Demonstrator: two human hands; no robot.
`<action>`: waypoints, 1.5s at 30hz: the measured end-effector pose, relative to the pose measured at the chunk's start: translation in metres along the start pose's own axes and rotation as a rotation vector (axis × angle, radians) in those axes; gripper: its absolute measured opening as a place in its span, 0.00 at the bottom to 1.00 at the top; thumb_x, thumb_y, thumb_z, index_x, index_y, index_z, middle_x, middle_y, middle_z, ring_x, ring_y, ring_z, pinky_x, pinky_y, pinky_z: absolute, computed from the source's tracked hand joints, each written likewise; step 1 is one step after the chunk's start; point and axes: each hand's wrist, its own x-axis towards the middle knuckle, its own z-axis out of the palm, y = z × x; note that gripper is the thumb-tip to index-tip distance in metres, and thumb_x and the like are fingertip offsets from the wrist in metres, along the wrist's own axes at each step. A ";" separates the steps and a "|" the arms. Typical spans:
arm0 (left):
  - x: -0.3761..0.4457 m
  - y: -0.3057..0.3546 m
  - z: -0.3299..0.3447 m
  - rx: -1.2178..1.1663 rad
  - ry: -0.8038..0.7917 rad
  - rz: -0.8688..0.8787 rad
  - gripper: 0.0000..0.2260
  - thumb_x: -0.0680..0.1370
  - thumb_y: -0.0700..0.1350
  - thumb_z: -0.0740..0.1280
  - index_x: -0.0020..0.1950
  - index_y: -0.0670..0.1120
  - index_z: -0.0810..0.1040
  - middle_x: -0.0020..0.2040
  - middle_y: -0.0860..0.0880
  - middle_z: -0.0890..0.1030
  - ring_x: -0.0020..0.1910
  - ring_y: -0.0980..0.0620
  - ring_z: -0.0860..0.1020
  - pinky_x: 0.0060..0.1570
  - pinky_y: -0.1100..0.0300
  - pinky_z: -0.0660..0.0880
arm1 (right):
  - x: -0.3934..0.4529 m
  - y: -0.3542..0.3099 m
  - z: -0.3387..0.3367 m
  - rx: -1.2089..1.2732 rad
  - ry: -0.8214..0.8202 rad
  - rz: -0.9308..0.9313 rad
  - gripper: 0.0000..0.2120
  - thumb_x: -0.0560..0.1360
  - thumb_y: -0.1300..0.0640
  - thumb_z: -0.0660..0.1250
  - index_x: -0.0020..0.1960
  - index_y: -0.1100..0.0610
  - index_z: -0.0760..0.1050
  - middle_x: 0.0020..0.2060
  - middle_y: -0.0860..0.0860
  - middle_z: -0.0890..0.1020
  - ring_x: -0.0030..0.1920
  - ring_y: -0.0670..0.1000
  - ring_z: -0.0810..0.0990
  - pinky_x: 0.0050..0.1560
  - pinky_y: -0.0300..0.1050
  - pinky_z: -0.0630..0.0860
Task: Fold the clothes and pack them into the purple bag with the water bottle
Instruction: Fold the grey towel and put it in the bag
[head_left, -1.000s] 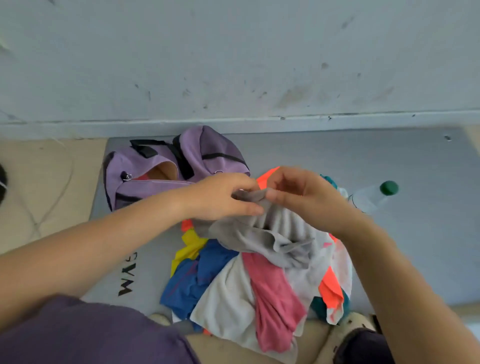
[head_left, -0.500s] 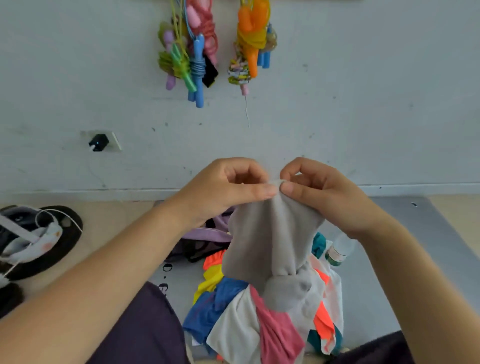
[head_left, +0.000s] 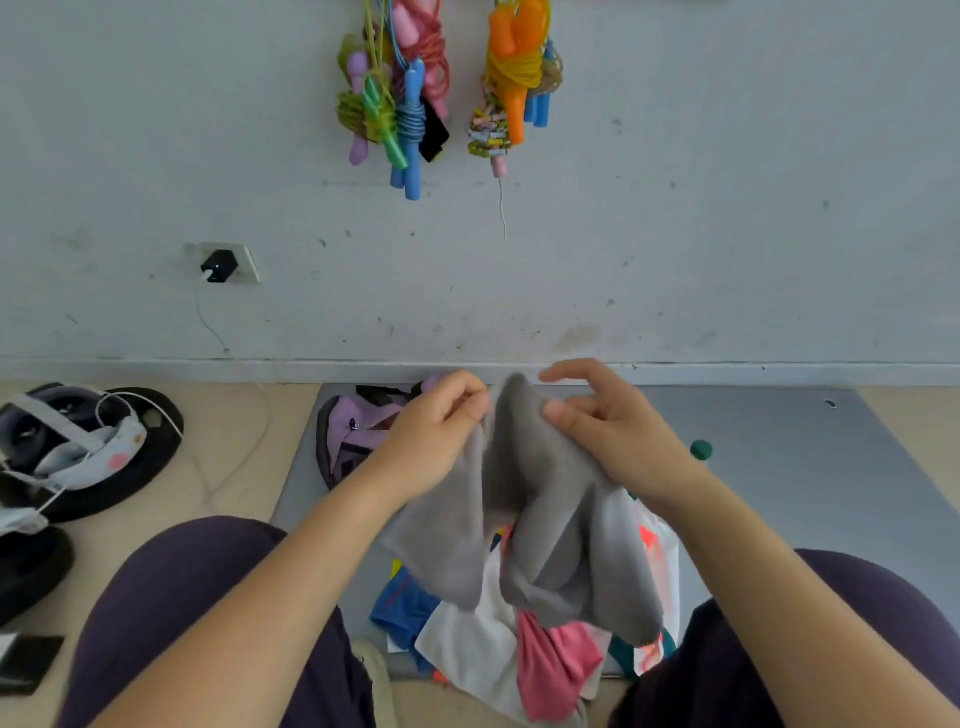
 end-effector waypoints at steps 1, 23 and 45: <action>-0.001 0.001 0.006 -0.016 -0.010 0.014 0.07 0.83 0.44 0.60 0.45 0.48 0.73 0.36 0.56 0.72 0.36 0.59 0.68 0.42 0.62 0.66 | 0.000 0.002 0.005 0.010 -0.085 0.000 0.13 0.79 0.58 0.66 0.62 0.48 0.73 0.25 0.48 0.72 0.29 0.47 0.69 0.32 0.39 0.66; 0.014 -0.016 -0.004 -0.050 0.091 -0.076 0.07 0.78 0.48 0.69 0.42 0.48 0.81 0.38 0.41 0.82 0.35 0.53 0.73 0.38 0.59 0.68 | 0.010 0.020 -0.007 0.106 0.310 0.152 0.17 0.78 0.54 0.67 0.64 0.45 0.67 0.37 0.65 0.80 0.36 0.57 0.78 0.44 0.56 0.77; 0.022 -0.011 -0.007 -0.280 0.427 -0.139 0.09 0.78 0.50 0.69 0.40 0.49 0.78 0.30 0.59 0.75 0.31 0.62 0.71 0.34 0.68 0.68 | -0.005 0.003 0.000 -0.070 -0.085 0.130 0.07 0.76 0.54 0.70 0.44 0.57 0.80 0.40 0.60 0.84 0.38 0.50 0.81 0.44 0.48 0.77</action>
